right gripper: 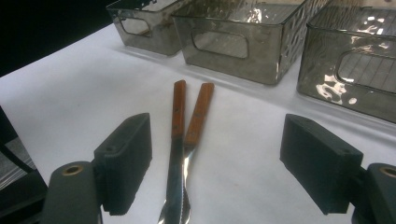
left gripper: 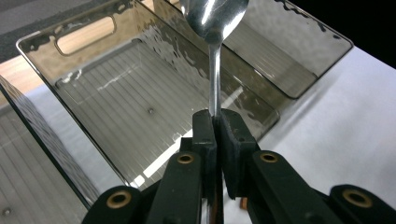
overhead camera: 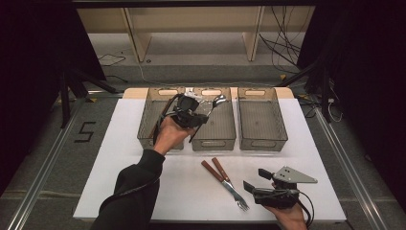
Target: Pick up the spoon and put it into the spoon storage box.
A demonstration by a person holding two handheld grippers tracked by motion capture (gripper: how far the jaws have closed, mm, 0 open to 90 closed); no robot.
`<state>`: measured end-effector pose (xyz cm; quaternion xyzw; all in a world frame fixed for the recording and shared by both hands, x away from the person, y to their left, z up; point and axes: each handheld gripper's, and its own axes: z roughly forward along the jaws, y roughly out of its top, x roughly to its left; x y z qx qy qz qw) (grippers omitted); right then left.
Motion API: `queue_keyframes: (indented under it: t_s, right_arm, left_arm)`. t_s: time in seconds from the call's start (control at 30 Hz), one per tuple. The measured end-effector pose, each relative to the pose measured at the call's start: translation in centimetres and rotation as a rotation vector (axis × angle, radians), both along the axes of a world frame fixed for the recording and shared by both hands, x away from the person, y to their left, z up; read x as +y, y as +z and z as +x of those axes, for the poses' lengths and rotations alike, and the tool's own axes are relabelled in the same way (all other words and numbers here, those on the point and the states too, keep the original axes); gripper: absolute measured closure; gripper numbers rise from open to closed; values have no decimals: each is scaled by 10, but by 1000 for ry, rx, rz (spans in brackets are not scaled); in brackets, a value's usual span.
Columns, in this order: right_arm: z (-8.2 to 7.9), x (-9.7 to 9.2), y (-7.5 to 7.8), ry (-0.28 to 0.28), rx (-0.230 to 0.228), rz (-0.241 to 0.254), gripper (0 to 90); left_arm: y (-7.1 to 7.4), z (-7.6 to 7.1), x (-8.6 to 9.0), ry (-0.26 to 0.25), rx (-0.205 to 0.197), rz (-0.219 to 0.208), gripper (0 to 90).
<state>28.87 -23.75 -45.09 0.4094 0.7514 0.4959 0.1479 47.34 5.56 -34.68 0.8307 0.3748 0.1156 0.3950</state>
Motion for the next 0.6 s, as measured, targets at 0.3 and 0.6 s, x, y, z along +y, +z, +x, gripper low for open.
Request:
queue_keyframes:
  t_s: [0.3,0.6]
  right_arm:
    - [0,0,0,1,0,2,257]
    - [0,0,0,2,-4,4,257]
  left_arm:
    - [0,19,-5,38,-2,-17,847]
    - [-10,36,-11,67,3,-6,847]
